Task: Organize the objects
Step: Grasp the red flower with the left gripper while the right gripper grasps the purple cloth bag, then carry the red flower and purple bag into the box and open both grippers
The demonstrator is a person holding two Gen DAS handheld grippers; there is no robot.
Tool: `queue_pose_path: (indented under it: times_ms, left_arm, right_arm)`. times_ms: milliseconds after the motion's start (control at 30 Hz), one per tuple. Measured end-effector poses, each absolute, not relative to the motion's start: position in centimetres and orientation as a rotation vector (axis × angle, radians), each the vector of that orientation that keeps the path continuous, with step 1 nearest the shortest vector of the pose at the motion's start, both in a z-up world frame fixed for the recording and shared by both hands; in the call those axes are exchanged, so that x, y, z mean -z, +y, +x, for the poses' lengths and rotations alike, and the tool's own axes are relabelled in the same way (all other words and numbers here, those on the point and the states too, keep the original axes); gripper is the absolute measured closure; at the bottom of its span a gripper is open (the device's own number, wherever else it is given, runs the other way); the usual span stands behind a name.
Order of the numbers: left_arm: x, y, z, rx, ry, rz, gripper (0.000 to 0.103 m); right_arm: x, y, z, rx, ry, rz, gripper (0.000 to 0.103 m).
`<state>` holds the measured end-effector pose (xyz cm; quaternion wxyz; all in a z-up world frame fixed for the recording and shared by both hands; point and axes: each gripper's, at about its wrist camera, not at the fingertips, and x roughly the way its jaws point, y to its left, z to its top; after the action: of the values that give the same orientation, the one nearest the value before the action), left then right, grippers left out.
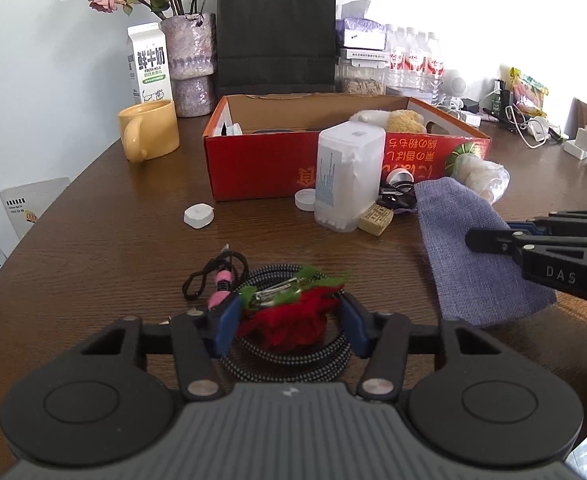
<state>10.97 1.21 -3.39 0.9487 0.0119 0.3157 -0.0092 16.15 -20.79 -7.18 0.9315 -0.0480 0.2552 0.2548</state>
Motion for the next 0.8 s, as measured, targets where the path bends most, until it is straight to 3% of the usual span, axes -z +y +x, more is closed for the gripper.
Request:
queue_pose_path:
  times_ms: [100,167,800]
  left_arm:
    - [3.5,1.3,10.9,0.025,0.638,0.015,0.065]
    - [3.3,1.4,10.7,0.026,0.629,0.01,0.067]
    - [0.1,1.6,10.3,0.009,0.521,-0.003,0.068]
  right_arm:
    - [7.2,-20.8,16.1,-0.522,0.522,-0.097,0.093]
    - [7.2,-20.8,16.1,-0.522,0.52,-0.095,0.093]
    - [5.5,-21.7,15.0,-0.526,0.44,-0.065,0.093]
